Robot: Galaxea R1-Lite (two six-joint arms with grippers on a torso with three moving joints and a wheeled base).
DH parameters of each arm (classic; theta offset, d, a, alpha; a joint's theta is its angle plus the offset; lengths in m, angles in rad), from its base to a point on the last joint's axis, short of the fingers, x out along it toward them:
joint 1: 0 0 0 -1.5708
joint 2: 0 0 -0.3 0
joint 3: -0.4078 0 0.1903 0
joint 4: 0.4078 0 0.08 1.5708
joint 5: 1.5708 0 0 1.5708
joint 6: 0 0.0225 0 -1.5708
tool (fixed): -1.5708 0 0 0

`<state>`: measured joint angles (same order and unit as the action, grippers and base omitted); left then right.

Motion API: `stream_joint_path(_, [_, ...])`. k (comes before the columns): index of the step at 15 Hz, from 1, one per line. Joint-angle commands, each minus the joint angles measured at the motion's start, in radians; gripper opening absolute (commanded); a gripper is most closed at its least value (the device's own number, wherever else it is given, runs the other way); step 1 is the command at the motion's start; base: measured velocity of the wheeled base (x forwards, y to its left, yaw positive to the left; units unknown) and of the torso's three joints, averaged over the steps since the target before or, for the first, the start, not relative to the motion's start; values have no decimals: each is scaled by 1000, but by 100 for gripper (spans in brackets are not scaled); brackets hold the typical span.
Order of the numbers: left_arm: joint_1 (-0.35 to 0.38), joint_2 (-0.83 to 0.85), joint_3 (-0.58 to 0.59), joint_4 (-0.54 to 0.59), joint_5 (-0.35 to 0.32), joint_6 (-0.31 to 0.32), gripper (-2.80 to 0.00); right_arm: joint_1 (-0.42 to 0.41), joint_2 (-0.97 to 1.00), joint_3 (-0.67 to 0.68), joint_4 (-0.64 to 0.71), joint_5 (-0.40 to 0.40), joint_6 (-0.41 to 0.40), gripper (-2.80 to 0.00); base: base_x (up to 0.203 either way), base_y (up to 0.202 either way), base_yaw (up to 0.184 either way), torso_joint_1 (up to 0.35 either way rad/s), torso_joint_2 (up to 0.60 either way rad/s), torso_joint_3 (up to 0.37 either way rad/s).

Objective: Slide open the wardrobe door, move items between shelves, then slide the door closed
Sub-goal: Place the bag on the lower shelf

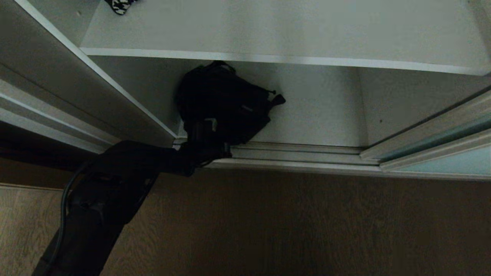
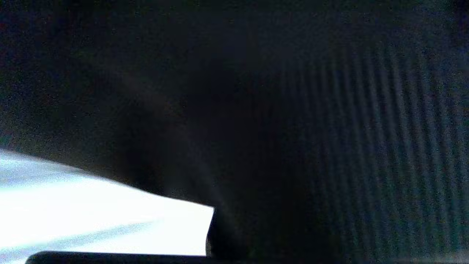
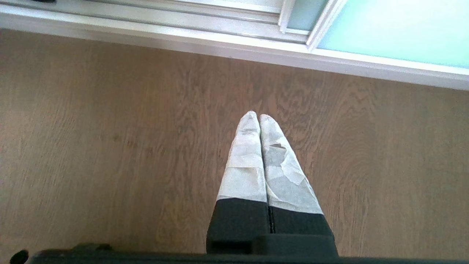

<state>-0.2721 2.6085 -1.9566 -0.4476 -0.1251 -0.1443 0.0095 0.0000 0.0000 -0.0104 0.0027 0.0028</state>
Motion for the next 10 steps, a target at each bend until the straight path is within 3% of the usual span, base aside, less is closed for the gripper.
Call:
stream_joint_path(1, [2,13,-1,-148,9,-4,-280,1,-3,0,0,0,0,-280,0,0,0,0,0,0])
stream_joint_path(4, [-1,-20,-1,-259,68,8,-280,1,-3,0,0,0,0,-280,0,0,0,0,0,0])
stream_joint_path(7, [-22,-28,7,-247,102,9,-280,1,-3,1,0,0,0,-280,0,0,0,0,0,0])
stream_joint_path(10, [-27,-91,33,3,120,-10,-280,1,-3,0,0,0,0,-280,0,0,0,0,0,0])
